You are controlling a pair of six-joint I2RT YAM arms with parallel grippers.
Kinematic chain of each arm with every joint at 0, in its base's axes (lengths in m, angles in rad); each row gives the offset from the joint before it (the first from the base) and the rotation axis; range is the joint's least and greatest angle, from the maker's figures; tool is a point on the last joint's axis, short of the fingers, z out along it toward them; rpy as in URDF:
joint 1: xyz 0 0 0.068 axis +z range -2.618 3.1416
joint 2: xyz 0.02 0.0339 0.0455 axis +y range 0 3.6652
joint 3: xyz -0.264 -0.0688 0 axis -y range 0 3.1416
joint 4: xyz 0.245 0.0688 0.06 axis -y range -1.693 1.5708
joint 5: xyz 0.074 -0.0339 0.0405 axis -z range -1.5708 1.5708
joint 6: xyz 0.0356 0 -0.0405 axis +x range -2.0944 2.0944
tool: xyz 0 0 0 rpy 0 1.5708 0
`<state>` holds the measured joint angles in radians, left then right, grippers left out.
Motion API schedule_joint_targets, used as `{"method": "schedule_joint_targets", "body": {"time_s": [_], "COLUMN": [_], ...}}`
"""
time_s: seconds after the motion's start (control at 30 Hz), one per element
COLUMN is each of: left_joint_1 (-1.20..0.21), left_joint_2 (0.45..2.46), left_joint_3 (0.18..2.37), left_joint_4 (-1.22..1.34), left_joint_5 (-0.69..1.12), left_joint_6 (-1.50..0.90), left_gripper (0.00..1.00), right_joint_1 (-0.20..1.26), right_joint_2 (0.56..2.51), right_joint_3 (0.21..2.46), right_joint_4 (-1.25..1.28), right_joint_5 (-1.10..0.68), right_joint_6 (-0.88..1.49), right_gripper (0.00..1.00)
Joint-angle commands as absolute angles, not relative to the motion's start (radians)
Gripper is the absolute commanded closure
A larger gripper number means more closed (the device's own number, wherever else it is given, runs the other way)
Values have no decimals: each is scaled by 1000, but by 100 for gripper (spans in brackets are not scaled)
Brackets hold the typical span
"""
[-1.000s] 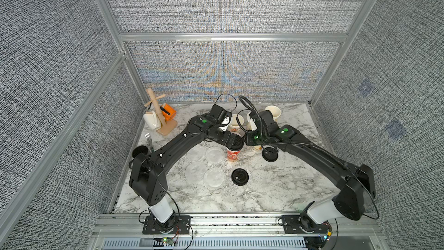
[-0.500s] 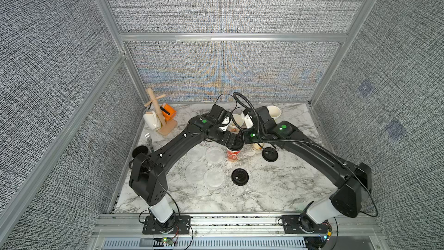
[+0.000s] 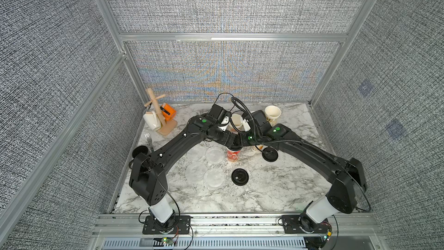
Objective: Put the leak-proof paper on the milk tea cups
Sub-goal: Secure the cup lid on the cup.
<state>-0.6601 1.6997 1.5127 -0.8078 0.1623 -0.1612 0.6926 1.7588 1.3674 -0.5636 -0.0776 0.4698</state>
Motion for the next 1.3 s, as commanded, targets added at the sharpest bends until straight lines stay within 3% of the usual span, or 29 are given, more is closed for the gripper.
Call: {"method": "schedule_joint_targets", "body": {"time_s": [0.0,0.3,0.7,1.27], "left_joint_1": [-664,-664,-663,-661], "left_joint_2": [1711,1643,1583,1612], "left_joint_3": [1519,1585,1520,1505], "left_joint_4": [-946,-919,-974,-880], "left_joint_5": [156,171,-47,-14], "left_joint_6": [-130,-159,-304,-396], "left_gripper": [10,10,17,24], "right_joint_1": [695,679,672,682], "right_joint_2": [1785,1747,1737,1719], "right_joint_3": [1340,1289,1282,1273], "right_joint_4": [-613,-609,-604,-607], "right_joint_5": [-44,-27,-45,-55], "right_joint_6": [474,488,479,474], "right_gripper": [61,62,63,63]}}
